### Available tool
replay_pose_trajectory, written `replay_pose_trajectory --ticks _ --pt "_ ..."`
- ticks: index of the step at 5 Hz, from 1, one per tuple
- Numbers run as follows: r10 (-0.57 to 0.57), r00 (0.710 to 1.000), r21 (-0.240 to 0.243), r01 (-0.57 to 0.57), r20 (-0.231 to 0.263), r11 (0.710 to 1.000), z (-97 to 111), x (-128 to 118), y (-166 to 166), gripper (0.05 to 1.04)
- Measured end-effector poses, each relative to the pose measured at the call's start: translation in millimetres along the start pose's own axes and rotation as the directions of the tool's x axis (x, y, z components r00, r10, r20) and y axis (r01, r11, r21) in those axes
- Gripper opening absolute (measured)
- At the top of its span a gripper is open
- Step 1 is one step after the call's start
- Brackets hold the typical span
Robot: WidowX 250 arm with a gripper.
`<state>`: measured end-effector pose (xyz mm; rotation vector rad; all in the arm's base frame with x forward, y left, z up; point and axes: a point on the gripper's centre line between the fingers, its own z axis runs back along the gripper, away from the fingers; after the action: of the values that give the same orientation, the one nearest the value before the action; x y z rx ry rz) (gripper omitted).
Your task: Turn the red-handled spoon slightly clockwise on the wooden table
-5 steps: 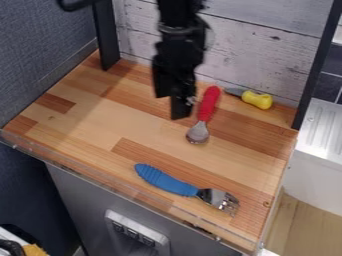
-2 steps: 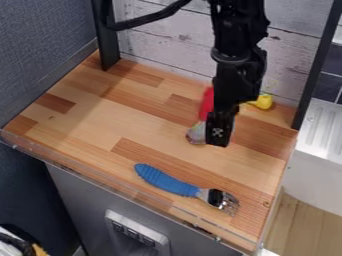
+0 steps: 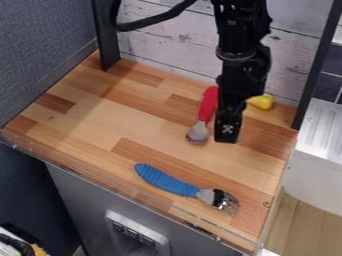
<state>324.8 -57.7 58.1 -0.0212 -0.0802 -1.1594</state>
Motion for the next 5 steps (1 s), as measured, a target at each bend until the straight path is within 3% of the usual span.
replay_pose_trajectory --ticks 1,2,3,4,5 --pt "0.201 0.98 -0.019 -0.201 -0.014 0.979 0 -10 14 0.998" --pt "0.364 0.931 -0.028 -0.364 -0.029 0.931 1 -14 27 0.998" --pt "0.417 0.908 -0.043 -0.419 -0.052 0.907 3 -15 35 0.998" --pt "0.364 0.928 -0.062 -0.369 -0.076 0.927 -3 -15 40 0.998" --pt "0.21 0.973 -0.074 -0.217 -0.093 0.973 -11 -16 44 0.998"
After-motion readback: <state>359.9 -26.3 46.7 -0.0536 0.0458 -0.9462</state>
